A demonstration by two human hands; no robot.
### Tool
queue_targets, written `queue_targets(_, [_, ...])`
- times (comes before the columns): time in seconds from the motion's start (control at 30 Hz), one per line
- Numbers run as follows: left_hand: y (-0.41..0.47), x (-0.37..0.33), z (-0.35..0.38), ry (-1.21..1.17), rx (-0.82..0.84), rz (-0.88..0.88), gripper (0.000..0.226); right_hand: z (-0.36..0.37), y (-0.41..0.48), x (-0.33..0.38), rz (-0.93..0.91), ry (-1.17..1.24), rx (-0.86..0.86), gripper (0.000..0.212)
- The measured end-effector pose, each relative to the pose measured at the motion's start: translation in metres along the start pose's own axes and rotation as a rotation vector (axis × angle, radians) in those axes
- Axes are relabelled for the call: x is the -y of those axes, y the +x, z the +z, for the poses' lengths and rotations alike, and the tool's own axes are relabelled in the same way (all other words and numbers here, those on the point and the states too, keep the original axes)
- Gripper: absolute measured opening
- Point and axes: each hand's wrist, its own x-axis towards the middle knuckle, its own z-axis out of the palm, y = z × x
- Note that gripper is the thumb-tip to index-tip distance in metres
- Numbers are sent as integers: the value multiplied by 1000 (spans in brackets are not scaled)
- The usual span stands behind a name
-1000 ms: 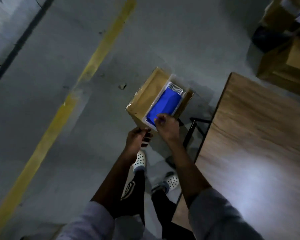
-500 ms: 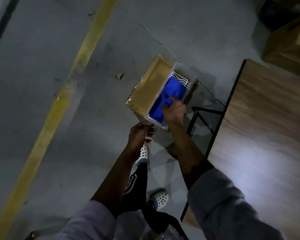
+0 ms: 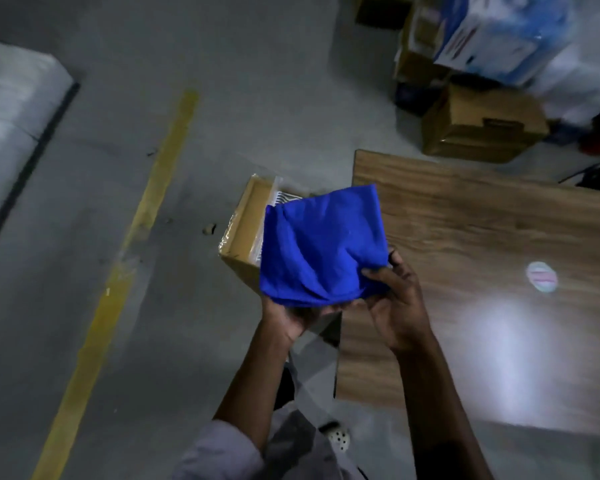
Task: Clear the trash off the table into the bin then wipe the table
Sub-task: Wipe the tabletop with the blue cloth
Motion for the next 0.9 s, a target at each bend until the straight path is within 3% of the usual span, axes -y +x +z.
queue_targets(0.1, [-34, 21, 34, 46, 117, 119, 78, -45, -49, 20, -60, -176, -137, 36])
queue_targets(0.17, [-56, 40, 53, 157, 217, 176, 79, -75, -81, 33, -89, -205, -223, 54])
queue_targets(0.27, [-91, 86, 80, 555, 233, 107, 35, -109, -127, 50, -134, -349, -323, 64])
queue_targets(0.37, [-122, 127, 94, 839, 195, 56, 58, -135, -166, 64, -142, -560, -390, 55])
queue_targets(0.43, [-139, 149, 100, 917, 277, -16, 68, -148, -194, 74, -65, -493, -330, 54])
queue_targets(0.5, [-154, 168, 106, 990, 376, -82, 60, -155, -224, 82, 57, -248, -230, 52])
queue_targets(0.6, [-172, 197, 117, 1149, 366, 8, 38, -167, -255, 86, 7, -10, -171, 38])
queue_targets(0.73, [-177, 224, 126, 1262, 233, 169, 26, -192, -272, 95, -53, -317, -220, 54])
queue_targets(0.8, [-178, 231, 129, 1285, 251, 171, 27, -203, -279, 101, -32, -445, -193, 63])
queue_targets(0.9, [-180, 238, 133, 1215, 307, 147, 31, -212, -288, 108, -40, -471, -207, 59])
